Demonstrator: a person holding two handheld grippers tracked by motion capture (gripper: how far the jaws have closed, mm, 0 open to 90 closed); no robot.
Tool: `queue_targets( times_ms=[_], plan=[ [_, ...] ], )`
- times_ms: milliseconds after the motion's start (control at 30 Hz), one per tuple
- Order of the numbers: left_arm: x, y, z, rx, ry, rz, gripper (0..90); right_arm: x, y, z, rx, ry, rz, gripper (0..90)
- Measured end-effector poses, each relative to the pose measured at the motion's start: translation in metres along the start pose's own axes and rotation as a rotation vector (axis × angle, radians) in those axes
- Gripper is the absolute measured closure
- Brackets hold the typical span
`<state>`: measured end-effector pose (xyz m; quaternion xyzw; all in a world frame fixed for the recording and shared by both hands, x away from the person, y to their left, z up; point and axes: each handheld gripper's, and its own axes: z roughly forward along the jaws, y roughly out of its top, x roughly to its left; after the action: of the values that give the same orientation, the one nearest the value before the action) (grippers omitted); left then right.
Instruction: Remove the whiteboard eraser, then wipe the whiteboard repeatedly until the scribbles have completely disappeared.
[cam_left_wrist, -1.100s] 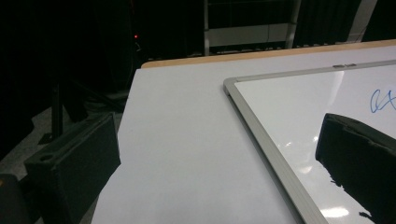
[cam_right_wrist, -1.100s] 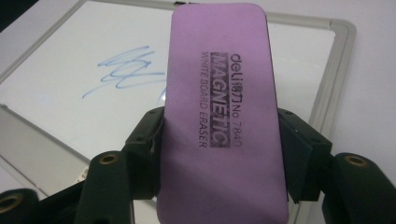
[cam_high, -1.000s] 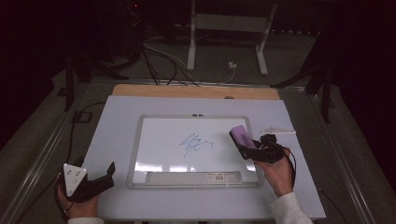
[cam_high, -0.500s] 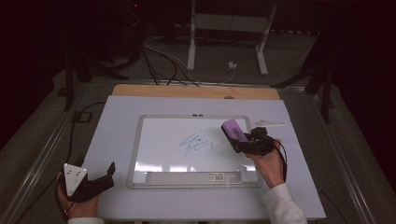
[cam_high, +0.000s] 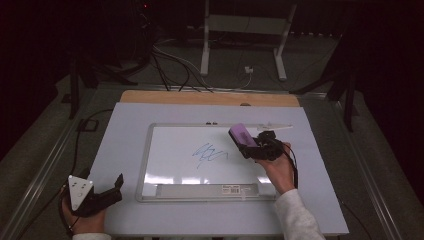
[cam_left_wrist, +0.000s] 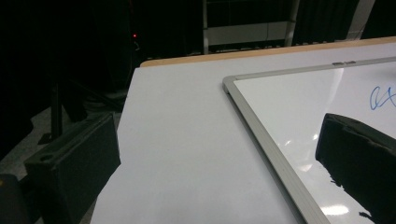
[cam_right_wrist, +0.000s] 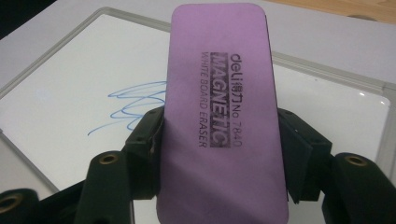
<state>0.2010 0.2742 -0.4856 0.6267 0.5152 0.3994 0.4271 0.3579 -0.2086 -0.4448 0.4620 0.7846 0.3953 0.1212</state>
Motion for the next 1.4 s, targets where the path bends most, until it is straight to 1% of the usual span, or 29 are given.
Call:
queue_targets(
  times_ms=[67, 200, 333, 367, 567, 667, 733, 767, 800, 900, 933, 1133, 1400],
  plan=[
    [0.000, 0.000, 0.000, -0.001, 0.001, 0.000, 0.6, 0.001, 0.001, 0.002, 0.002, 0.002, -0.005, 41.0],
    [0.000, 0.000, 0.000, 0.000, 0.000, 0.001, 0.6, 0.005, 0.003, 0.010, 0.014, 0.001, -0.035, 41.0],
    [0.000, 0.000, 0.000, -0.002, 0.000, 0.001, 0.6, 0.009, 0.006, 0.016, 0.022, 0.002, -0.048, 41.0],
    [0.000, 0.000, 0.000, -0.001, 0.000, 0.000, 0.6, 0.012, 0.008, 0.020, 0.027, 0.002, -0.060, 41.0],
    [0.001, 0.000, 0.000, -0.003, -0.003, -0.003, 0.6, 0.017, 0.009, 0.028, 0.043, -0.004, -0.086, 41.0],
    [0.001, 0.000, 0.001, -0.001, -0.005, -0.001, 0.6, 0.018, 0.007, 0.035, 0.065, -0.003, -0.093, 41.0],
    [0.000, 0.000, 0.000, -0.002, -0.004, 0.001, 0.6, 0.020, 0.006, 0.040, 0.080, -0.006, -0.107, 41.0],
    [0.000, 0.000, 0.000, -0.002, -0.004, 0.001, 0.6, 0.020, 0.006, 0.040, 0.080, -0.006, -0.107, 41.0],
    [0.000, 0.000, 0.001, -0.003, -0.003, 0.000, 0.6, 0.021, 0.005, 0.043, 0.095, -0.012, -0.128, 41.0],
    [0.000, 0.000, 0.001, 0.001, -0.004, 0.001, 0.6, 0.023, 0.005, 0.047, 0.106, -0.013, -0.141, 40.9],
    [0.000, 0.000, 0.001, 0.000, -0.004, 0.001, 0.6, 0.023, 0.003, 0.050, 0.119, -0.015, -0.149, 41.0],
    [0.001, 0.000, 0.001, 0.001, -0.006, 0.002, 0.6, 0.024, 0.000, 0.056, 0.147, -0.010, -0.149, 40.9],
    [0.001, 0.000, 0.002, 0.000, -0.009, 0.003, 0.6, 0.026, -0.006, 0.064, 0.189, -0.006, -0.162, 40.9]
  ],
)
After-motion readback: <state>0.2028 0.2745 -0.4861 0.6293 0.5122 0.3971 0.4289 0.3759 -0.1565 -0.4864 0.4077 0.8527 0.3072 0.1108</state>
